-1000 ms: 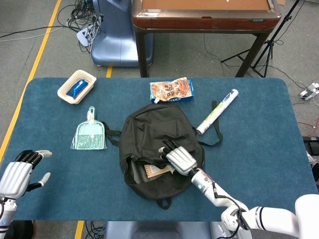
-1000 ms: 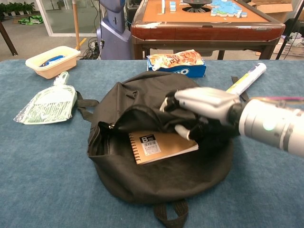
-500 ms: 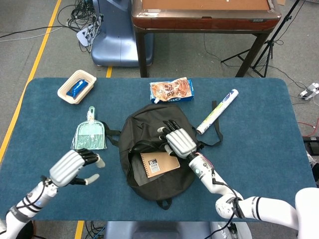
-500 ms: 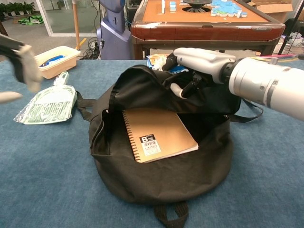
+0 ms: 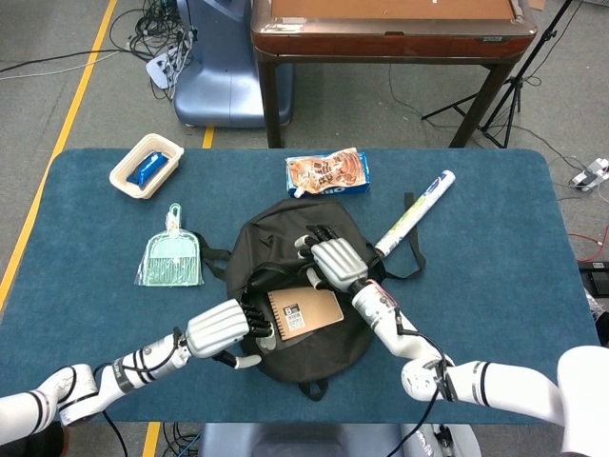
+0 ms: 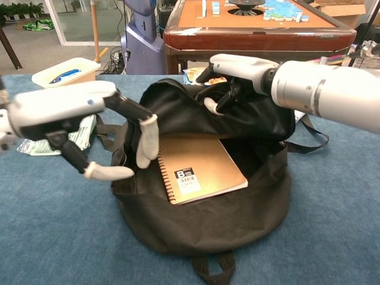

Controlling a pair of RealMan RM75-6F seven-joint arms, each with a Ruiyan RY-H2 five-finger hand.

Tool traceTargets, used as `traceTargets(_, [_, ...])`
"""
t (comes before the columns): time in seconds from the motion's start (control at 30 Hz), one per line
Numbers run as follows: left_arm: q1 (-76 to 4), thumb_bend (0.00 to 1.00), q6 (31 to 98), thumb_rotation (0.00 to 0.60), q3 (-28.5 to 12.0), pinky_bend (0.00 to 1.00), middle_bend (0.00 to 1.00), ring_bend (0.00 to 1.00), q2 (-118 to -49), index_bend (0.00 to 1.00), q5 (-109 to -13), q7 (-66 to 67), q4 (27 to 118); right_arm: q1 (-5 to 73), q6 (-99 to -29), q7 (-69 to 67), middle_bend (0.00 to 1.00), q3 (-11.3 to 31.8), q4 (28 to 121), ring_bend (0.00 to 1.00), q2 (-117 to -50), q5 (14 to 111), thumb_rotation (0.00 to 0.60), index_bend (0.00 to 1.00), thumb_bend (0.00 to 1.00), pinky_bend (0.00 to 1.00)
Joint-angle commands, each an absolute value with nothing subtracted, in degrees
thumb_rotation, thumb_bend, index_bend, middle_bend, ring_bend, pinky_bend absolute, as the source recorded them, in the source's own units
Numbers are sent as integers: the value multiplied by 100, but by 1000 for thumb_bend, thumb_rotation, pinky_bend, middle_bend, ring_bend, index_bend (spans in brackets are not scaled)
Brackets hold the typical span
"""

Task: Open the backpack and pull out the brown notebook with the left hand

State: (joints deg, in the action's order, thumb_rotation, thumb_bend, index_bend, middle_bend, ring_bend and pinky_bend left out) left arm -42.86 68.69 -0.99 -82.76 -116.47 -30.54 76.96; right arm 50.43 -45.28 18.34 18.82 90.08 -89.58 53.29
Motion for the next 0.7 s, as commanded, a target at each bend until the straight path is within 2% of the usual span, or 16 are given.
traceTargets(0.03, [-4549,268,6672,600,-54,481,535,480,-8750,483,-11485,-3082,7075,5140,-4490,1802,235,1890,8975,0,-8942,5240,600,575,623,0])
traceTargets(0.27, [-4739,268,6697,600,135,480,477,475,-9384,455,-11320,-3149,5918,5282,-4597,1780,235,1831,8843,0,-8980,5228,600,576,594,0])
traceTargets(0.37, [-4794,268,6785,600,230,420,425,398,-9625,400,-11333,-3070,5466,5358,-4571,1762,235,1824,8786,0,-8991,5171,600,576,583,0])
traceTargets(0.43, [-4846,268,6819,600,300,336,353,308,-9741,338,-11384,-2933,5202,5396,-4568,1751,235,1812,8763,0,-9004,5159,600,576,582,0])
traceTargets(0.53, [-4887,268,6940,600,372,265,255,227,-9945,271,-11402,-2774,4813,5434,-4573,1716,235,1779,8734,0,-9024,5151,600,576,581,0])
traceTargets(0.7, [-4984,267,7004,600,541,209,166,162,-10243,193,-11454,-2472,4216,5493,-4548,1664,235,1724,8625,0,-9058,5071,600,576,571,0])
